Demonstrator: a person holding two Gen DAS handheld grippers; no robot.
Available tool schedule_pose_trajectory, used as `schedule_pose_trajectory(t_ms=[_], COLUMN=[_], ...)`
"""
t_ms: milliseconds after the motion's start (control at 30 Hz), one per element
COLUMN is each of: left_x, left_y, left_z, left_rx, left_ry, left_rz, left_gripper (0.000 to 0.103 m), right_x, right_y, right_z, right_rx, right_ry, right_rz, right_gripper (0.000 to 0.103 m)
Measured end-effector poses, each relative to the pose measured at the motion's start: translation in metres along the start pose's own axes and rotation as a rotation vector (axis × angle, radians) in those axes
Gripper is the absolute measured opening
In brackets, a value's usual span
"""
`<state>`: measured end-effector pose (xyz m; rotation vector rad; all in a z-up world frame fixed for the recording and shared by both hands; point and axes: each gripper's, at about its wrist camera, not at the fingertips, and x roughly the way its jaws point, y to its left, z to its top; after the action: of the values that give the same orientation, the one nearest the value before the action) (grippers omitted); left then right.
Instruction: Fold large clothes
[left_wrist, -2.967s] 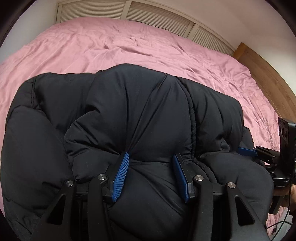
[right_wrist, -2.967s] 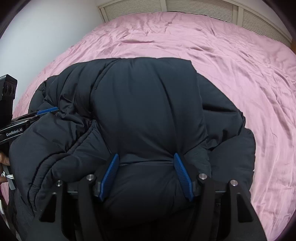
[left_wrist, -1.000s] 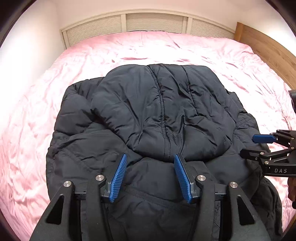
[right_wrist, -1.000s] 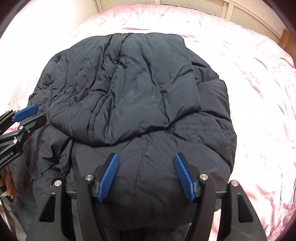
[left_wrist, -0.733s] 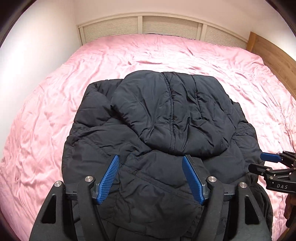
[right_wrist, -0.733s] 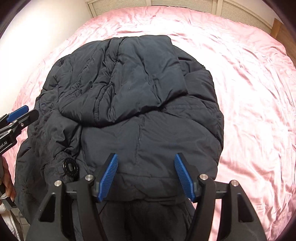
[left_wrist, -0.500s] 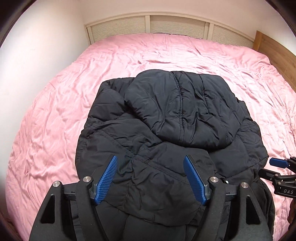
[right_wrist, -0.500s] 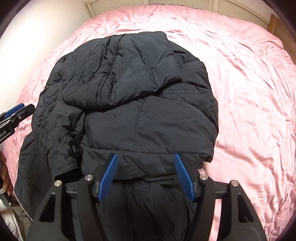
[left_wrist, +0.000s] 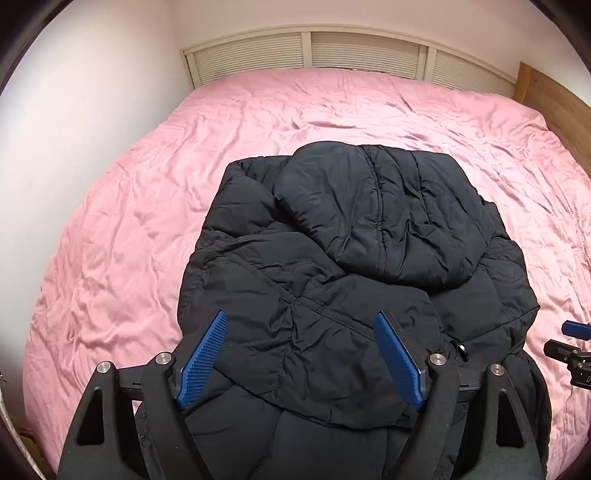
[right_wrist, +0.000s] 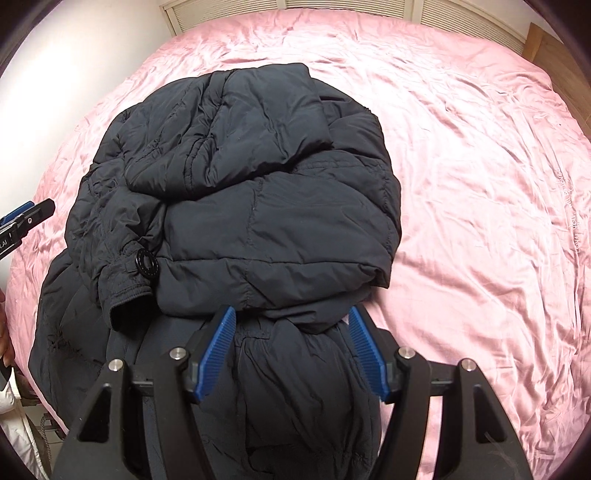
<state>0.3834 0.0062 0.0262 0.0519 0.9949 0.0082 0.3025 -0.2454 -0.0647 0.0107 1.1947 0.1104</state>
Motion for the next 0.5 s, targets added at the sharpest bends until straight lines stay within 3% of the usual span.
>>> schedule_pose_trajectory(t_ms=[300,500], left_x=[-0.003,-0.006], left_y=[0.023,0.070], left_z=[-0.008,-0.038], left_rx=[0.012,-0.021], left_ry=[0.016,0.059], left_rz=[0.012,0.031], left_gripper=[0.085,0.086], right_x=[-0.017,-0.033], right_y=[-0.023,-0.042], right_z=[-0.017,-0.035], right_rx=[0.062,0.109], right_ry=[0.010,0.005], right_rz=[-0.051,-0.092], right_gripper=[0.068,0.074])
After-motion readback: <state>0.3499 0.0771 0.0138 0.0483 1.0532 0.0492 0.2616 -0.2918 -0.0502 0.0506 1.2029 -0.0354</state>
